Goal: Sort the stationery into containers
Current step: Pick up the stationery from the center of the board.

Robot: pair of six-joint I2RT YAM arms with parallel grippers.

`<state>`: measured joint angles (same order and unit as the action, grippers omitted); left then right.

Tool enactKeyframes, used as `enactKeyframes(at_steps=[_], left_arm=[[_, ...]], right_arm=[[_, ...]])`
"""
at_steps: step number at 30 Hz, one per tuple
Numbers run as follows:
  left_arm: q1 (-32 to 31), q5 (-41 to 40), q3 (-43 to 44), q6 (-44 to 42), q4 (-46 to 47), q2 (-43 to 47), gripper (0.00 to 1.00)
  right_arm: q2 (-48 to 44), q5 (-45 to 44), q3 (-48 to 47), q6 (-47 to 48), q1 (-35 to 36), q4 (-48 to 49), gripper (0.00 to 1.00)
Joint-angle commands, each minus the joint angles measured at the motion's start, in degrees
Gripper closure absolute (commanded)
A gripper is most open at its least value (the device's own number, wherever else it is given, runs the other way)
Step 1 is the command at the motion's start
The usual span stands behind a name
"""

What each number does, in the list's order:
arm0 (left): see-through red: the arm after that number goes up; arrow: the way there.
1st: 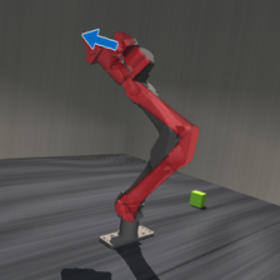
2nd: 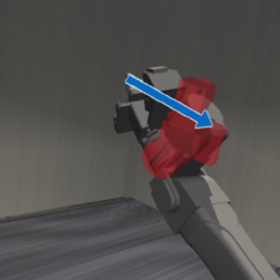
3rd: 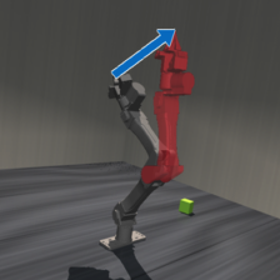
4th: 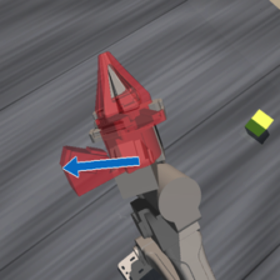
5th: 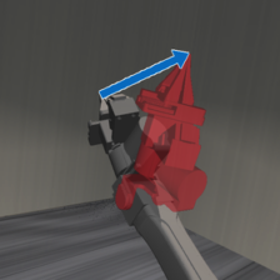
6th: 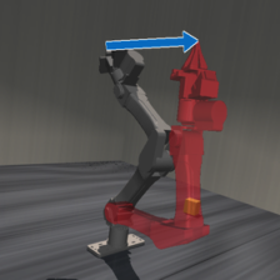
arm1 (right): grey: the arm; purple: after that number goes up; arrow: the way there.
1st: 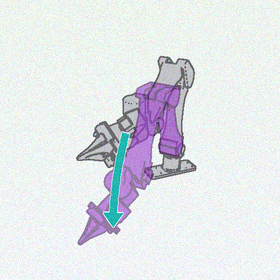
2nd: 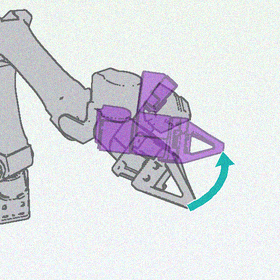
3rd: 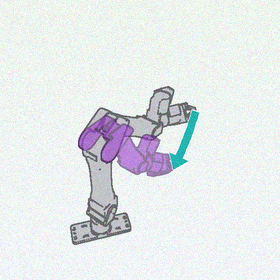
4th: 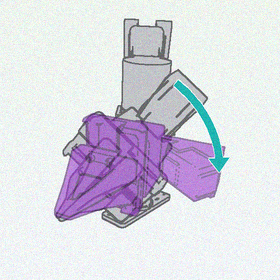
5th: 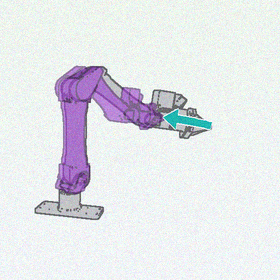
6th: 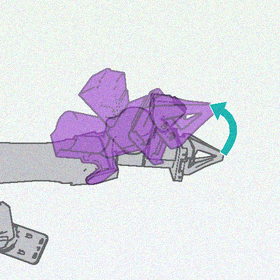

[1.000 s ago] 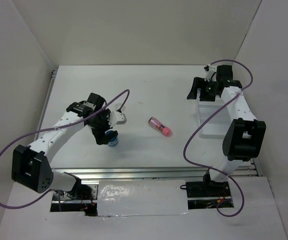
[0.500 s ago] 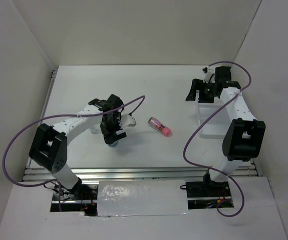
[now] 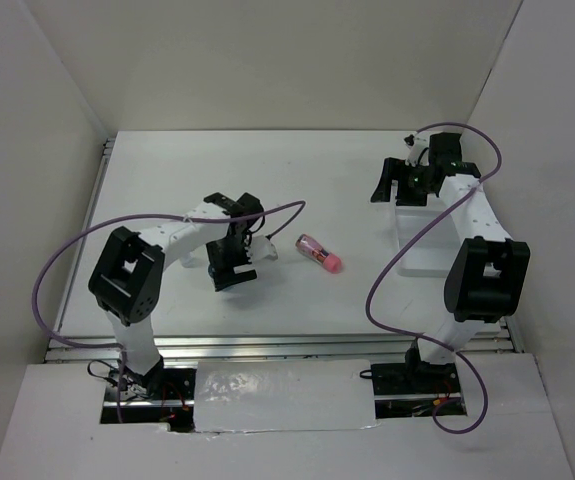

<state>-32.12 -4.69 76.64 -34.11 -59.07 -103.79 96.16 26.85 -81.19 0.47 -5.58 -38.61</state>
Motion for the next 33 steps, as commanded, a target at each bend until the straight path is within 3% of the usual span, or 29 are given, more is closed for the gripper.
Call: enactKeyframes(at_steps=[1,20,29,33], left_arm=[[-0.4,-1.6,1.8,0.5,-4.2,-2.1,0.01],[-3.0,-6.2,8.3,1.1,-9.6,-11.4,0.04],[-2.2,-7.5,7.6,1.9,-11.8,-12.9,0.26],[-1.9,-7.8,7.8,1.9,-11.9,-12.6,0.49]], right_arm=[[-0.9,0.9,-0.1,-0.2,0.5,-0.2,0.14],[-0.2,0.3,0.5,0.3,0.6,-0.6,0.15],[0.4,0.6,0.0,0.6,0.7,-1.0,0.15],[0.0,0.7,-0.3,0.6,0.8,-1.2,0.16]])
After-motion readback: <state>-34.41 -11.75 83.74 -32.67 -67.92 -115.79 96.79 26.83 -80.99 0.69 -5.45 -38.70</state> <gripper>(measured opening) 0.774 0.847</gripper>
